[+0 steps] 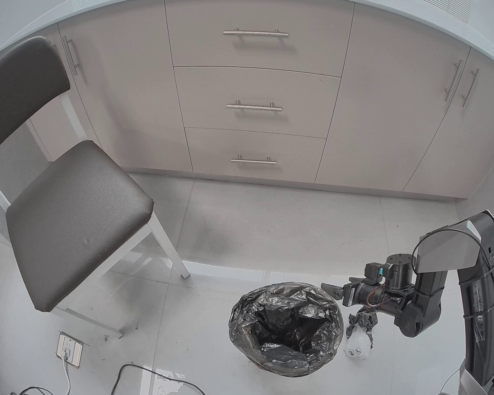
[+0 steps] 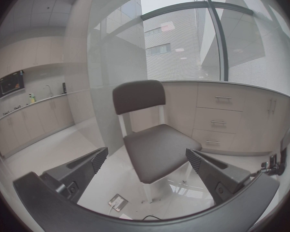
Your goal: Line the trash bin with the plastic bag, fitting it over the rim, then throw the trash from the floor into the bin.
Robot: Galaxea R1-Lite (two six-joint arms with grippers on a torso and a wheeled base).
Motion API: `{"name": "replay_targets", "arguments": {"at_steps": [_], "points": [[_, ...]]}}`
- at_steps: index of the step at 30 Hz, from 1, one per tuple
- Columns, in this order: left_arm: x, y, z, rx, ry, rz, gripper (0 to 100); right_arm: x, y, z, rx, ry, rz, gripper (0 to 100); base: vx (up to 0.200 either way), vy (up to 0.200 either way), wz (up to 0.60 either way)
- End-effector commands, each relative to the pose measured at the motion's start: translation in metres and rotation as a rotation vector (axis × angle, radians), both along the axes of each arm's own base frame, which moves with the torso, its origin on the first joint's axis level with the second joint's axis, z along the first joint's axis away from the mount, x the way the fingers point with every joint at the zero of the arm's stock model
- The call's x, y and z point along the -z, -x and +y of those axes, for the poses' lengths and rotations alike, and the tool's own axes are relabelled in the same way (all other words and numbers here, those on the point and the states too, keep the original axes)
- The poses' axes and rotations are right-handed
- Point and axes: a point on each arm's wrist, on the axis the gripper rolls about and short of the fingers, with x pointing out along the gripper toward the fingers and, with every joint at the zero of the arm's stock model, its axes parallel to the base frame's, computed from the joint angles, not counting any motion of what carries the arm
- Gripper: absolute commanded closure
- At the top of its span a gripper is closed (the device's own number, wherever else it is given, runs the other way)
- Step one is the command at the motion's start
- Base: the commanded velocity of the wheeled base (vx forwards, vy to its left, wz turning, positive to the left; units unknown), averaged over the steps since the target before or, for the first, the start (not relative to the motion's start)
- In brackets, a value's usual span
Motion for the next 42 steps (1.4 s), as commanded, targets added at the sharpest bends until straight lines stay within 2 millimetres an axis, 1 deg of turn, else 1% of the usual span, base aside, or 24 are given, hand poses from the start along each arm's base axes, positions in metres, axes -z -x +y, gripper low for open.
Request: {"name": "replay_targets", "arguments": {"at_steps": [1, 2, 3, 4, 5, 8, 10, 12, 14, 15, 17, 19, 20, 22, 23, 25, 27, 29, 30, 31, 37, 38, 39, 42], "points": [[0.087, -0.035, -0.008, 0.244, -0.020, -0.019, 0, 0.000, -0.006, 0.000, 0.032, 0.004, -0.045, 0, 0.000, 0.000, 0.00], [0.087, -0.035, -0.008, 0.255, -0.021, -0.016, 0, 0.000, -0.006, 0.000, 0.032, 0.004, -0.046, 0, 0.000, 0.000, 0.00], [0.087, -0.034, -0.010, 0.316, -0.024, 0.004, 0, -0.001, -0.006, 0.000, 0.034, 0.004, -0.048, 0, 0.000, 0.000, 0.00], [0.087, -0.034, -0.010, 0.321, -0.024, 0.006, 0, -0.001, -0.006, 0.000, 0.034, 0.004, -0.048, 0, 0.000, 0.000, 0.00], [0.087, -0.034, -0.011, 0.366, -0.036, 0.023, 0, -0.001, -0.007, 0.000, 0.039, 0.006, -0.050, 0, 0.000, 0.000, 0.00], [0.087, -0.034, -0.011, 0.372, -0.048, 0.027, 0, -0.003, -0.007, -0.001, 0.051, 0.010, -0.059, 0, 0.000, 0.000, 0.00], [0.087, -0.033, -0.011, 0.372, -0.047, 0.030, 0, -0.005, -0.010, -0.006, 0.068, 0.016, -0.071, 0, 0.000, 0.000, 0.00], [0.087, -0.033, -0.011, 0.365, -0.030, 0.027, 0, -0.016, -0.024, -0.018, 0.113, 0.009, -0.115, 0, 0.000, 0.000, 0.00], [0.087, -0.033, -0.010, 0.342, -0.017, 0.021, 0, -0.019, -0.030, -0.026, 0.137, 0.011, -0.111, 0, 0.000, 0.000, 0.00], [0.087, -0.033, -0.009, 0.300, -0.011, 0.022, 0, -0.019, -0.033, -0.032, 0.156, 0.014, -0.097, 0, 0.000, 0.000, 0.00], [0.087, -0.033, -0.008, 0.244, -0.006, 0.026, 0, -0.019, -0.044, -0.042, 0.198, 0.021, -0.092, 0, 0.000, 0.000, 0.00], [0.088, -0.033, -0.008, 0.266, -0.003, 0.028, 0, -0.016, -0.059, -0.044, 0.235, 0.037, -0.080, 0, 0.000, 0.000, 0.00], [0.087, -0.034, -0.009, 0.271, -0.002, 0.036, 0, -0.014, -0.063, -0.044, 0.244, 0.042, -0.073, 0, 0.000, 0.000, 0.00], [0.087, -0.034, -0.009, 0.275, 0.002, 0.046, 0, -0.010, -0.079, -0.044, 0.276, 0.062, -0.050, 0, 0.000, 0.000, 0.00], [0.087, -0.034, -0.009, 0.275, 0.002, 0.046, 0, -0.010, -0.079, -0.044, 0.276, 0.062, -0.050, 0, 0.000, 0.000, 0.00], [0.087, -0.034, -0.009, 0.281, 0.003, 0.041, 0, -0.007, -0.100, -0.039, 0.275, 0.079, 0.003, 0, 0.000, 0.000, 0.00], [0.087, -0.034, -0.009, 0.284, 0.003, 0.039, 0, -0.003, -0.109, -0.038, 0.276, 0.085, 0.023, 0, 0.000, 0.000, 0.00], [0.087, -0.034, -0.009, 0.289, 0.004, 0.038, 0, 0.001, -0.123, -0.034, 0.277, 0.094, 0.044, 0, 0.000, 0.000, 0.00], [0.087, -0.034, -0.009, 0.289, 0.004, 0.038, 0, 0.001, -0.123, -0.034, 0.277, 0.094, 0.044, 0, 0.000, 0.000, 0.00], [0.087, -0.034, -0.009, 0.291, 0.002, 0.035, 0, 0.008, -0.135, -0.033, 0.290, 0.110, 0.072, 0, 0.000, 0.000, 0.00], [0.089, -0.034, -0.009, 0.309, -0.008, 0.040, 0, 0.011, -0.168, -0.038, 0.352, 0.146, 0.089, 0, 0.000, 0.000, 0.00], [0.089, -0.034, -0.009, 0.309, -0.008, 0.040, 0, 0.011, -0.168, -0.038, 0.352, 0.146, 0.089, 0, 0.000, 0.000, 0.00], [0.091, -0.035, -0.010, 0.339, -0.022, 0.048, 0, 0.013, -0.180, -0.040, 0.369, 0.153, 0.094, 0, 0.000, 0.000, 0.00], [0.093, -0.036, -0.010, 0.358, -0.026, 0.058, 0, 0.018, -0.195, -0.040, 0.408, 0.179, 0.105, 0, 0.000, 0.000, 0.00]]}}
